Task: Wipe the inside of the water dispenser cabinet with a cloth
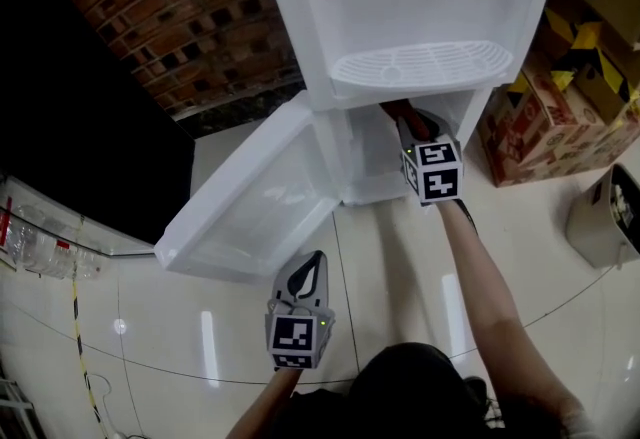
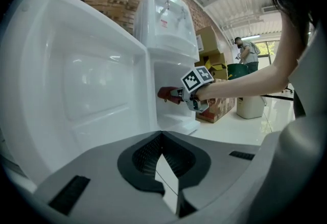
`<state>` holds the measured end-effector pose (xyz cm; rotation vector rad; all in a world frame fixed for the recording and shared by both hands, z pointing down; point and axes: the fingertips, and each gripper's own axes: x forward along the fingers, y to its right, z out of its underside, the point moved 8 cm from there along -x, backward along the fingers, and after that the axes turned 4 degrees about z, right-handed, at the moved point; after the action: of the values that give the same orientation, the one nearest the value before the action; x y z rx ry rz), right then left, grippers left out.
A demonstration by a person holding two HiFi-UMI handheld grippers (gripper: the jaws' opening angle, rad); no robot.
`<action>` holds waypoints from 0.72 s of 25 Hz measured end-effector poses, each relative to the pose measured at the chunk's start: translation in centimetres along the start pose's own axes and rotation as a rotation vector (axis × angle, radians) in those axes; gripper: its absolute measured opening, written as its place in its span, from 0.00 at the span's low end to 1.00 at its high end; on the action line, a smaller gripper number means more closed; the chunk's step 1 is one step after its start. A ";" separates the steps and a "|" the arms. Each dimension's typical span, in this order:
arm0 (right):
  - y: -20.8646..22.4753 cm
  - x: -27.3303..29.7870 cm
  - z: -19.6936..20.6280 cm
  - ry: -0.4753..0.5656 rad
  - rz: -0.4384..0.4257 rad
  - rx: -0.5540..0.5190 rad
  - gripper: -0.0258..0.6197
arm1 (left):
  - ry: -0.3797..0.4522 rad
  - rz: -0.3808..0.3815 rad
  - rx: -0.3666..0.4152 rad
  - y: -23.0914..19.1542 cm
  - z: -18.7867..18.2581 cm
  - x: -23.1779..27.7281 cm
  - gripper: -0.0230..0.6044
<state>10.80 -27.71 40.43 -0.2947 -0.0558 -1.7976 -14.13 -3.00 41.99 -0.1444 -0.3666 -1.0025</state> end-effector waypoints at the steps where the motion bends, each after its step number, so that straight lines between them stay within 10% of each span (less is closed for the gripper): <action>1: -0.8 0.4 -0.9 0.023 -0.018 -0.002 0.16 | -0.004 -0.005 -0.001 -0.3 0.1 -0.2 0.01; 9: -6.1 3.1 -5.8 0.138 -0.148 -0.056 0.16 | -0.021 -0.068 -0.046 -2.6 1.2 -1.7 0.01; 18: -5.9 5.0 -1.2 0.101 -0.145 -0.046 0.16 | -0.017 0.016 -0.026 -1.1 1.9 0.1 0.01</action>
<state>3.87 -31.22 41.10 -0.2378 0.0364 -1.9573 -15.45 -3.18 43.73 -0.1790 -0.3675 -0.9906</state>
